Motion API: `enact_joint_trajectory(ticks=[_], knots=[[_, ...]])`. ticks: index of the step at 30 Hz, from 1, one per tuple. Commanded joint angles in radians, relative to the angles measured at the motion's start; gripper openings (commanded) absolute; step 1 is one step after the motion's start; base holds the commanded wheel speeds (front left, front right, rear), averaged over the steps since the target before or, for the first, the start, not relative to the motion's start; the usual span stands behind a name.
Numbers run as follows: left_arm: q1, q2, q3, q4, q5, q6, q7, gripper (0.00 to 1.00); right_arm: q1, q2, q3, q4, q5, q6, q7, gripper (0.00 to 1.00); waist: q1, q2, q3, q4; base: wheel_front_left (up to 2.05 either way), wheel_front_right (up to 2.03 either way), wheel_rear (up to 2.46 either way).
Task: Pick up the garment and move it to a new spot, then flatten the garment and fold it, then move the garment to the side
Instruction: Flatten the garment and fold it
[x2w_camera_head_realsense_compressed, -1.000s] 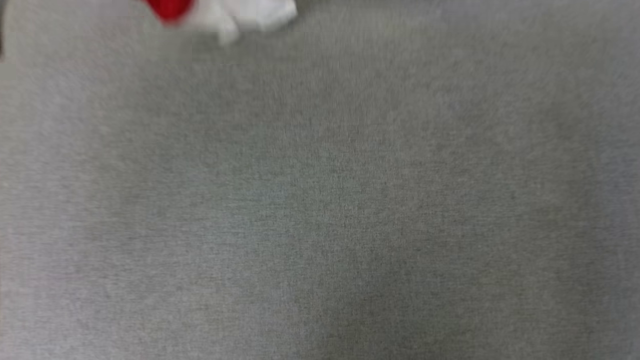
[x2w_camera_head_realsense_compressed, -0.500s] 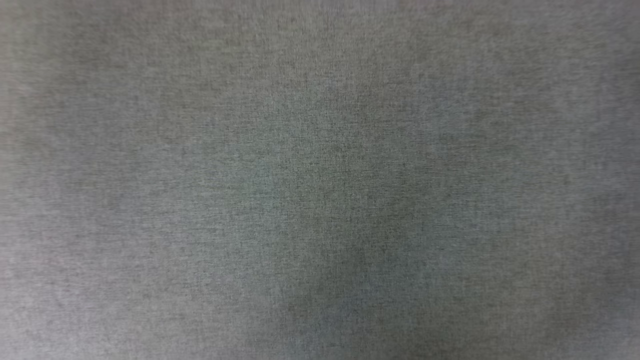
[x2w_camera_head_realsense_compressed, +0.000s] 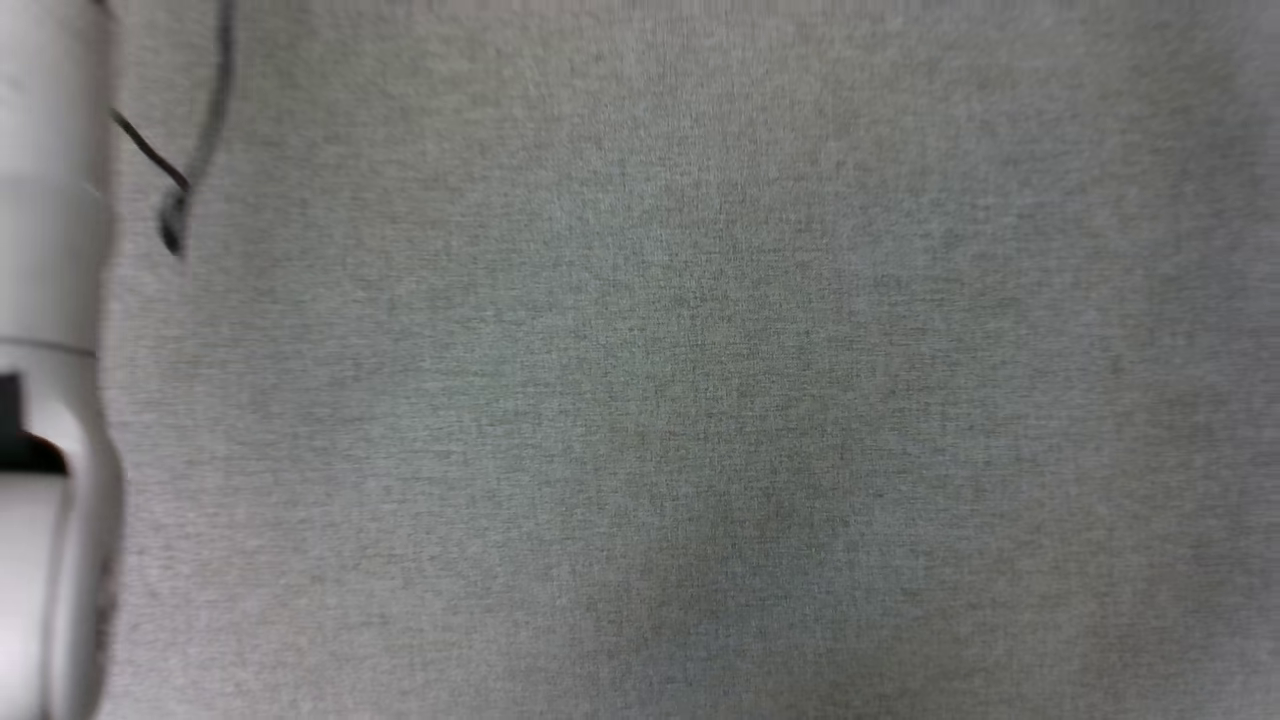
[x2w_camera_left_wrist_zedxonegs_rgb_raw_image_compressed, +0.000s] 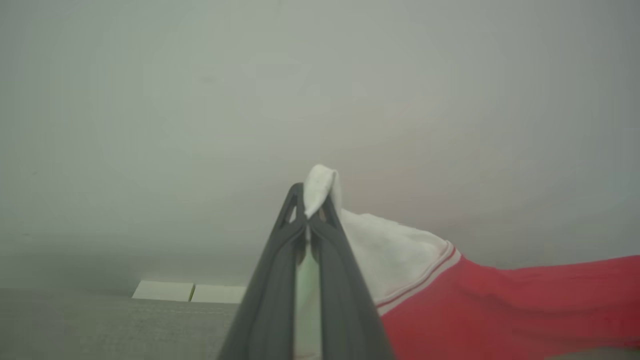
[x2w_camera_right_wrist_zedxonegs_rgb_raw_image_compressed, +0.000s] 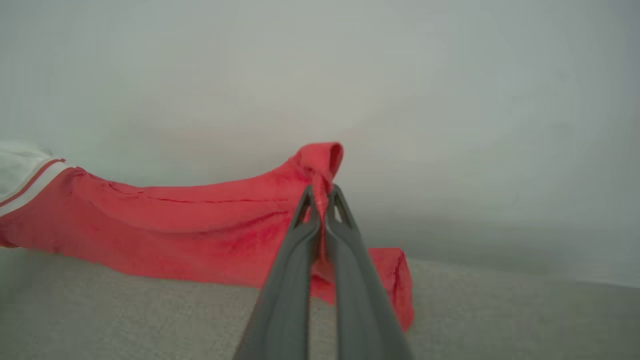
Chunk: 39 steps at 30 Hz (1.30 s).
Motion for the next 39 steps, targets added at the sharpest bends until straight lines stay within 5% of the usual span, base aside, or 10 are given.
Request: enact_joint_trajectory(ticks=[1,13,24,30,39], knots=[[0.037,-0.013,0.001,0.021,-0.012,-0.01,-0.016,0.0,0.035,-0.001,0.012,0.012,0.018,-0.001,-0.001,0.0,-0.0002,0.0,-0.051,0.01,0.0,0.0,0.0],[0.435,-0.063,0.008,0.142,-0.113,-0.075,-0.096,0.0,0.445,-0.048,0.14,0.003,0.157,-0.001,-0.055,0.0,-0.0002,0.0,-0.316,0.03,0.0,0.0,0.0],[0.886,-0.001,0.052,-0.05,-0.161,-0.054,-0.124,0.0,0.843,-0.13,0.186,-0.169,0.273,-0.001,-0.105,0.0,-0.0002,0.0,-0.503,0.024,0.0,0.0,0.0],[1.146,0.05,0.076,-0.336,-0.18,0.053,-0.069,0.0,1.04,-0.183,0.134,-0.302,0.276,-0.001,-0.093,0.0,-0.0002,0.0,-0.571,0.027,0.0,0.0,0.0],[1.519,0.122,0.133,-0.992,-0.174,0.332,0.084,0.0,1.352,-0.166,-0.102,-0.61,0.171,-0.001,0.043,0.0,-0.0002,0.0,-0.612,0.029,0.0,0.0,0.0]])
